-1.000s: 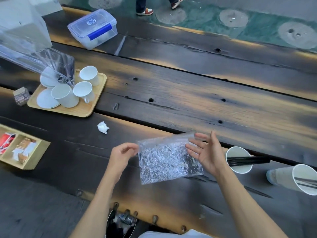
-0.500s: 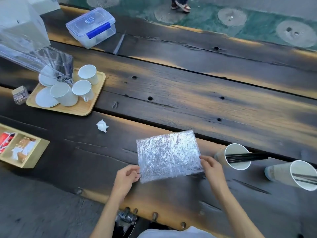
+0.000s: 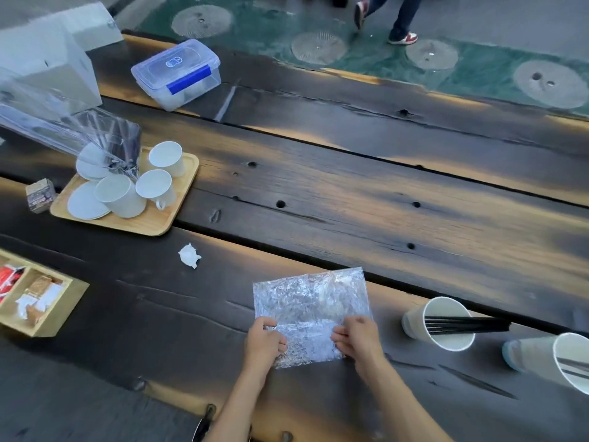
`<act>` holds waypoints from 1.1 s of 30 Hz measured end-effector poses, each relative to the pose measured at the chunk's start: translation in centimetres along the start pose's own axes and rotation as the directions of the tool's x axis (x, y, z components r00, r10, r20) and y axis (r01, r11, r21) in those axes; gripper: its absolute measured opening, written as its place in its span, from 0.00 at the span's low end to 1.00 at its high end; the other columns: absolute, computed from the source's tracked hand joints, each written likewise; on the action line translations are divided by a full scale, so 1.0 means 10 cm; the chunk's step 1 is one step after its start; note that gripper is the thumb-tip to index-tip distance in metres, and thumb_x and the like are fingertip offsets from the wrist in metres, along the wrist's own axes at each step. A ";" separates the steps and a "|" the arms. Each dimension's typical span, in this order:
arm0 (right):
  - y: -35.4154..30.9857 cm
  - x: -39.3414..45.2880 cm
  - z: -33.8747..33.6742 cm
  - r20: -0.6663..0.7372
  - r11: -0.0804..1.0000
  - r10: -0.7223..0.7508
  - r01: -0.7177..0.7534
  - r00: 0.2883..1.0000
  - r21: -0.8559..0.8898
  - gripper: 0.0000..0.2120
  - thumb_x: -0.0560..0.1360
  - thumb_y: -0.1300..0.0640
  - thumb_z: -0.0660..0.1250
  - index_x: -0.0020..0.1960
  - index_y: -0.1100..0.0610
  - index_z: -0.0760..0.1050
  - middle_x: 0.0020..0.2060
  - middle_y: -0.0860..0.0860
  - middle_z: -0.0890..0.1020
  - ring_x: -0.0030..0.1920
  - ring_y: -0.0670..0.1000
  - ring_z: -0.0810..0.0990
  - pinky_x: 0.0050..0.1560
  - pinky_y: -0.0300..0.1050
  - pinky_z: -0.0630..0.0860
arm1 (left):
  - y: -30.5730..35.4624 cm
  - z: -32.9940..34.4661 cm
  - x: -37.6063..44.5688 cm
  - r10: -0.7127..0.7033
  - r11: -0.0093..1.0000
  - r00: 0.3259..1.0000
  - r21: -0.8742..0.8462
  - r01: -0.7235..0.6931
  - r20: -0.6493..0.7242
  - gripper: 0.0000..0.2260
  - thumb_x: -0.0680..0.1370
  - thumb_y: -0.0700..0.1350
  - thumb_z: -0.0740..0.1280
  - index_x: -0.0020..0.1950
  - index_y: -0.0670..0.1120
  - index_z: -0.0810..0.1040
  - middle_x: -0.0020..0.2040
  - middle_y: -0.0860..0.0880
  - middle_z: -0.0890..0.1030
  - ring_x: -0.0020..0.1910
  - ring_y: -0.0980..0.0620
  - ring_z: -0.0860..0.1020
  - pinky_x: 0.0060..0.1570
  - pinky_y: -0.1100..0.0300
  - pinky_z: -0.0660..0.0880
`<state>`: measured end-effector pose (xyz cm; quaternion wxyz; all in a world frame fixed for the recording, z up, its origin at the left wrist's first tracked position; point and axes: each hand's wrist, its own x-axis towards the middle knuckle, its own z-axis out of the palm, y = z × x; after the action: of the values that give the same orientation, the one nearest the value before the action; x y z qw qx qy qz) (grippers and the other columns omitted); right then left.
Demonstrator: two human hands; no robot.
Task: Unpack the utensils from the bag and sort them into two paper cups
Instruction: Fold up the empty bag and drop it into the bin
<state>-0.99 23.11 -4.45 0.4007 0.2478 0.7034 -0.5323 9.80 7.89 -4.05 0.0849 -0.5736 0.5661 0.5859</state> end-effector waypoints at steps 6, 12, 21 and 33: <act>-0.34 0.13 -0.17 -0.344 0.885 -0.324 0.153 0.882 -0.441 0.04 0.73 0.62 0.62 0.47 0.56 0.73 0.48 0.57 0.82 0.49 0.61 0.79 0.52 0.52 0.75 | 0.06 0.09 0.03 0.511 0.620 0.857 0.663 -0.420 0.066 0.10 0.76 0.38 0.60 0.50 0.51 0.75 0.48 0.51 0.78 0.48 0.48 0.76 0.43 0.53 0.75; -0.35 0.33 -0.13 -0.336 0.794 -0.213 -0.039 0.917 -0.607 0.14 0.72 0.53 0.64 0.55 0.57 0.67 0.58 0.60 0.76 0.59 0.66 0.73 0.59 0.60 0.71 | 0.05 0.28 0.18 0.439 0.263 0.839 0.847 -0.462 0.321 0.38 0.75 0.45 0.71 0.76 0.62 0.52 0.80 0.49 0.49 0.78 0.41 0.49 0.70 0.37 0.55; -0.36 0.41 -0.33 -0.094 0.963 -0.062 0.035 0.994 -0.266 0.14 0.65 0.57 0.72 0.46 0.65 0.76 0.27 0.56 0.76 0.22 0.53 0.72 0.26 0.43 0.70 | 0.16 0.32 0.21 0.312 0.215 0.886 0.883 -0.417 0.342 0.41 0.73 0.48 0.69 0.77 0.63 0.48 0.81 0.49 0.43 0.78 0.38 0.45 0.68 0.29 0.55; -0.35 -0.43 0.23 0.360 0.558 -0.528 0.634 0.769 -0.536 0.19 0.72 0.62 0.68 0.62 0.54 0.74 0.44 0.48 0.73 0.38 0.44 0.71 0.40 0.31 0.66 | 0.11 0.28 0.18 0.501 0.674 0.852 0.550 -0.493 0.150 0.27 0.73 0.46 0.70 0.72 0.56 0.69 0.73 0.53 0.66 0.72 0.47 0.65 0.67 0.46 0.65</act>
<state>-0.62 20.21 0.75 0.3146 -0.1906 0.8467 -0.3845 6.74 8.67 -5.65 0.0862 -0.3493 0.8494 0.3860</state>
